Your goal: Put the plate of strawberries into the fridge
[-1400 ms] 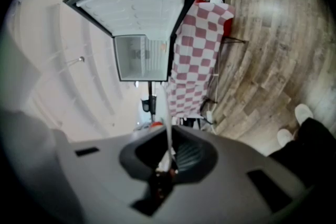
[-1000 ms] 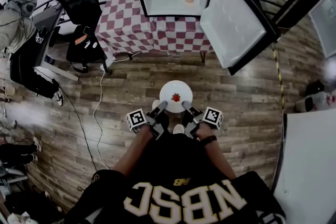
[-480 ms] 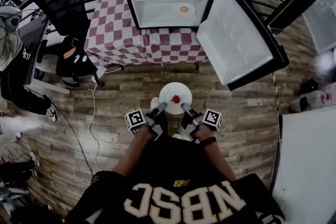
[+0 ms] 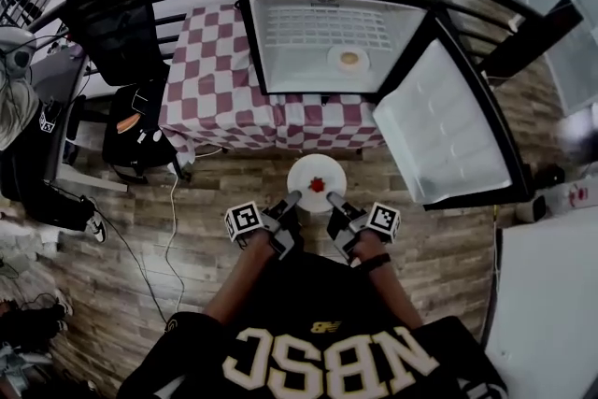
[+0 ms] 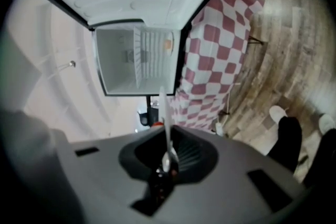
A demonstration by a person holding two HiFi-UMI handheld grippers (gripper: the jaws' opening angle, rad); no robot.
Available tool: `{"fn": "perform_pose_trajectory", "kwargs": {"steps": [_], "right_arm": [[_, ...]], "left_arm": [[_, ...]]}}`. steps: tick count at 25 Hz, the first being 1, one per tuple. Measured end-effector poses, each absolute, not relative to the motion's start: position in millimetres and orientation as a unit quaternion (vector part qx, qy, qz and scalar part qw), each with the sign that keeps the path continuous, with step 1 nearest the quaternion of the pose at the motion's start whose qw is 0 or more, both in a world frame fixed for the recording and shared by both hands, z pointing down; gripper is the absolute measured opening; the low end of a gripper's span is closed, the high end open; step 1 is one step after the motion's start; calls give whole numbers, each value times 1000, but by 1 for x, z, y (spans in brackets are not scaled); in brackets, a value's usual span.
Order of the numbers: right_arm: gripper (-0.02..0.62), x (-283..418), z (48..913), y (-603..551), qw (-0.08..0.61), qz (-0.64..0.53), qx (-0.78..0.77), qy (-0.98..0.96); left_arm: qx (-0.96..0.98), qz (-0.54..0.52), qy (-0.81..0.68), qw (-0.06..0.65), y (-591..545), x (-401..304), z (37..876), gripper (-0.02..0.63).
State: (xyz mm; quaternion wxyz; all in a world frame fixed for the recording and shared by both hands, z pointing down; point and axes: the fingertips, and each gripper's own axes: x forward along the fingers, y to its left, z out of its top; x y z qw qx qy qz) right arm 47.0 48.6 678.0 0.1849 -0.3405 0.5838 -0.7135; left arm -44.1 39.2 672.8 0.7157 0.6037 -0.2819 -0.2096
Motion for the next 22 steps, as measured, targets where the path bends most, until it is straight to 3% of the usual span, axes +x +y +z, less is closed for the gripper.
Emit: {"fn": "perform_pose_trajectory", "kwargs": {"steps": [7, 22], "right_arm": [[35, 22, 654, -11, 199, -705, -343, 588], [35, 16, 664, -97, 193, -712, -356, 574]], "left_arm": [[629, -216, -260, 700, -24, -67, 637, 37], [607, -209, -267, 718, -110, -72, 653, 36]]}}
